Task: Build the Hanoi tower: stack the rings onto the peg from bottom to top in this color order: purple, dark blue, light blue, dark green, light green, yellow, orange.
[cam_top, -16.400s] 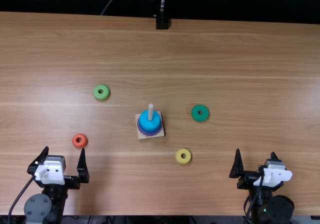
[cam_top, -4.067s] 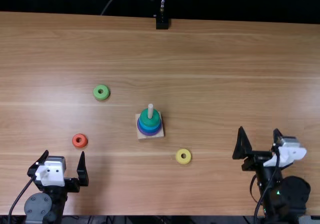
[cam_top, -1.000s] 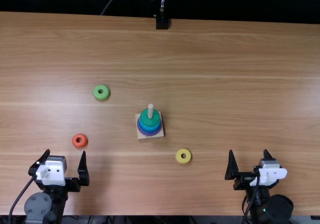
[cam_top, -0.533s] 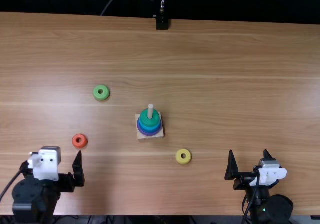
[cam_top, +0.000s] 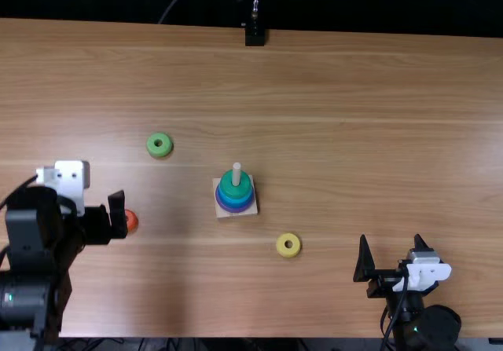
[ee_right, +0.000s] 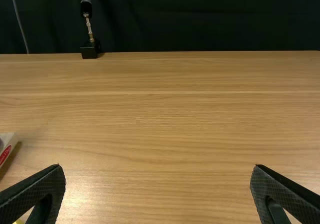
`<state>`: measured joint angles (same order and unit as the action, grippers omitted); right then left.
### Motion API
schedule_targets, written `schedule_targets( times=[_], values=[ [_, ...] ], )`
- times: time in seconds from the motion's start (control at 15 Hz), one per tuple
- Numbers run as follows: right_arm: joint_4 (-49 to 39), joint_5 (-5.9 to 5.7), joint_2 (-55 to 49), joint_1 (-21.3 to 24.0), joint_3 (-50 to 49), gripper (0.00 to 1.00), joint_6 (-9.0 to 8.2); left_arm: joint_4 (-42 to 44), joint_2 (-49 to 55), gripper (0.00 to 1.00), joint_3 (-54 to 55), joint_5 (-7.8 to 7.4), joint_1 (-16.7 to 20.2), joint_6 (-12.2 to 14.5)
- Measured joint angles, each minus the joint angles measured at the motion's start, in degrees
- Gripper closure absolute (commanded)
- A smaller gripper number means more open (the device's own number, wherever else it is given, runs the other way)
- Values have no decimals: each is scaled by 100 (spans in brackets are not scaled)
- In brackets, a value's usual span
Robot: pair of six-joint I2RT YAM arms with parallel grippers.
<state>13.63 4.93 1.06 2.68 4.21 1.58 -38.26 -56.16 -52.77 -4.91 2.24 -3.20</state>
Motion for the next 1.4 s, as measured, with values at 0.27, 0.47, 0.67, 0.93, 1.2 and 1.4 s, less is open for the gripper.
schedule_targets(
  times=[0.27,0.47,0.67,0.93,1.2,1.4],
  values=[
    [-4,-4,0,0,2,0,0,-317,-1725,0,-1281,0,-111,-4],
    [-4,-2,0,0,0,0,-2,-765,-2986,0,-2299,-9,-551,7],
    [-4,-4,0,0,2,0,0,-1241,-4013,0,-3191,4,-654,17],
    [-2,-2,0,0,0,0,-2,-1690,-5088,0,-3954,278,-833,39],
    [0,-2,0,0,2,0,0,-1707,-5917,0,-4017,522,-1165,363],
    [0,-2,0,0,0,0,0,-1620,-6312,0,-4218,638,-1274,455]
  ],
)
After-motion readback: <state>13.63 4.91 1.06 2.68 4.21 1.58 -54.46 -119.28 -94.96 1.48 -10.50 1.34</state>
